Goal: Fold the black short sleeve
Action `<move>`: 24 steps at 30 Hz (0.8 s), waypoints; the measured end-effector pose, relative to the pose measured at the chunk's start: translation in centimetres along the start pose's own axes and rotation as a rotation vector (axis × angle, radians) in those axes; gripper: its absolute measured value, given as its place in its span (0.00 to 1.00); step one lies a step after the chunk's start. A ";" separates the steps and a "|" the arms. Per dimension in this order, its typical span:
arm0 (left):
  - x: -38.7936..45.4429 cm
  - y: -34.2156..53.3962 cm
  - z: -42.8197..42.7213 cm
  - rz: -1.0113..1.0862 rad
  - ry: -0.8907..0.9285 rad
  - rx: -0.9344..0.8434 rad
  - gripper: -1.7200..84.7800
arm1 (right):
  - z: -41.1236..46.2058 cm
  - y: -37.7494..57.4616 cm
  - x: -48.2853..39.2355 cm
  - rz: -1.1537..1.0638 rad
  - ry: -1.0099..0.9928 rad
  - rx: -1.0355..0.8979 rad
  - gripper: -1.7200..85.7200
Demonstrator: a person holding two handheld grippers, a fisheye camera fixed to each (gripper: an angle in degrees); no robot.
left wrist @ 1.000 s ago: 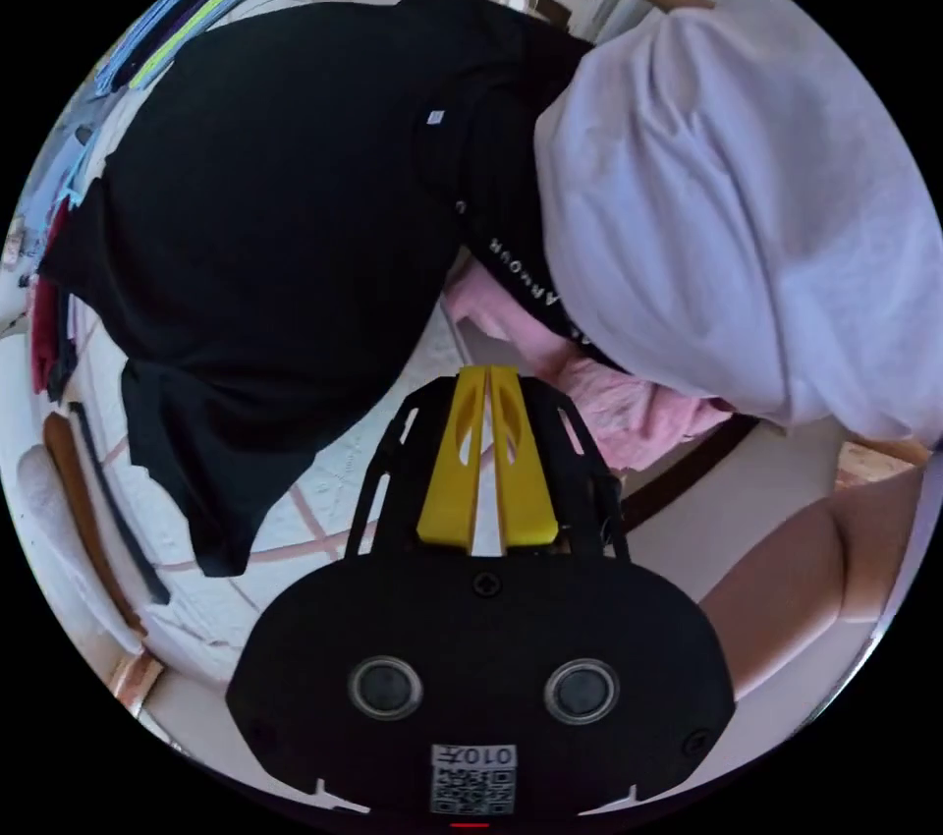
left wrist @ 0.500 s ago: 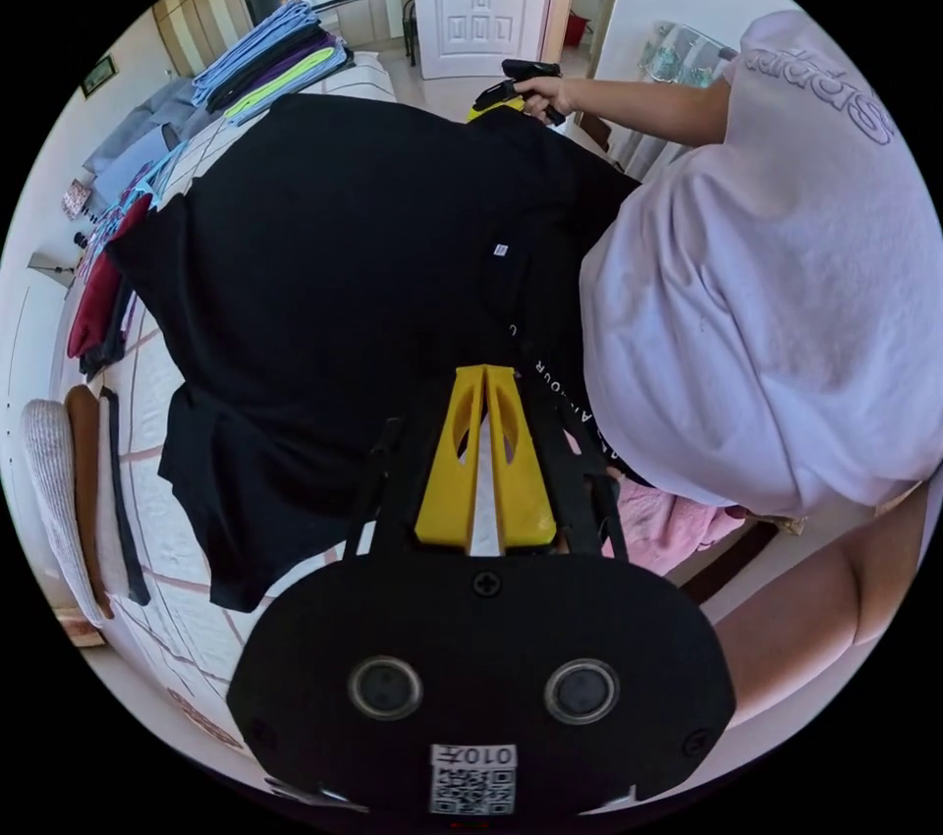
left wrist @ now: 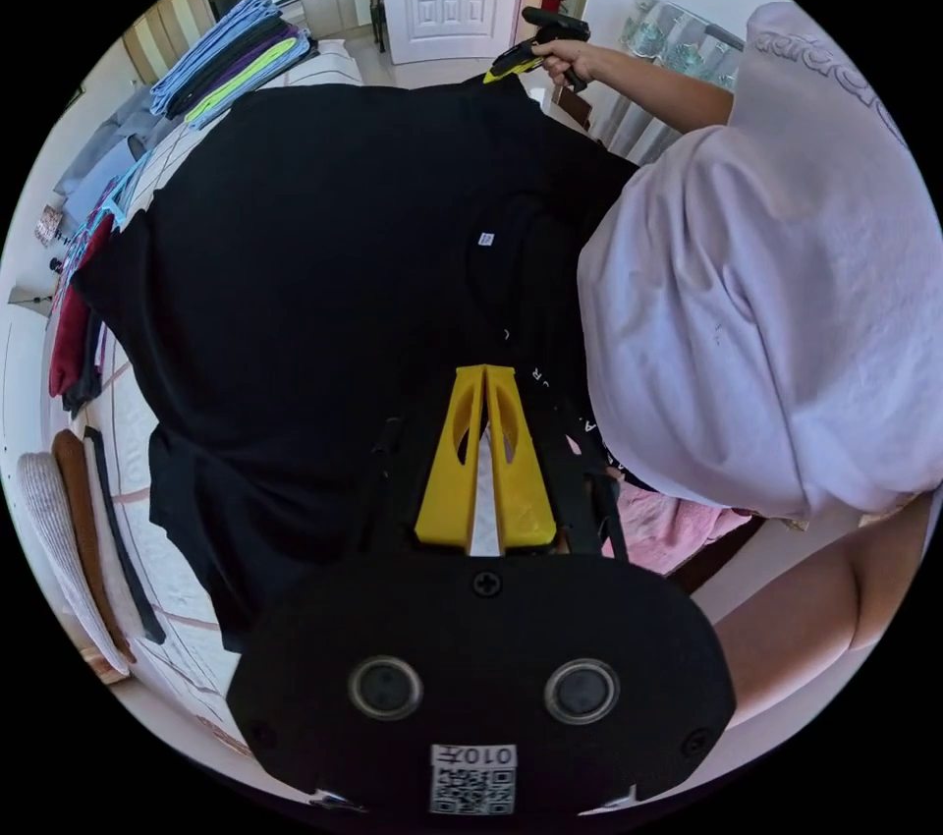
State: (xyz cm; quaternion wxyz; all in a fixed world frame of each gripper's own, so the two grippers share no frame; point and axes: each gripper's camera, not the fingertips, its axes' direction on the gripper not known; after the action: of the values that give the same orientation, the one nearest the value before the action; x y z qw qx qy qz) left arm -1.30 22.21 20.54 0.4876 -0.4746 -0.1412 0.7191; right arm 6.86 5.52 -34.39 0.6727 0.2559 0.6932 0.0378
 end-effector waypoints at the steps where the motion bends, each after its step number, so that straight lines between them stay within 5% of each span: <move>1: -0.3 -0.2 0.2 0.008 0.000 0.003 0.02 | 0.6 -0.2 0.0 -0.011 0.028 -0.015 0.06; 8: -2.7 1.1 1.1 -0.024 0.002 0.036 0.02 | 3.6 -0.1 3.5 0.018 -0.156 -0.024 0.06; 17: -11.1 4.0 -0.9 -0.229 -0.021 0.340 0.02 | 7.2 3.5 10.2 0.197 -0.602 0.103 0.09; 24: -23.4 6.2 -3.6 -0.578 -0.287 0.489 0.04 | 3.1 6.2 11.1 0.363 -0.320 0.330 0.09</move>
State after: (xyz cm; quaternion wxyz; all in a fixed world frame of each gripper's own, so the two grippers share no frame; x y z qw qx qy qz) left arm -0.18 -1.31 27.33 0.7433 -0.1803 -0.1604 0.6239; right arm 12.11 14.50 -42.34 0.7051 0.4842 0.5181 0.0036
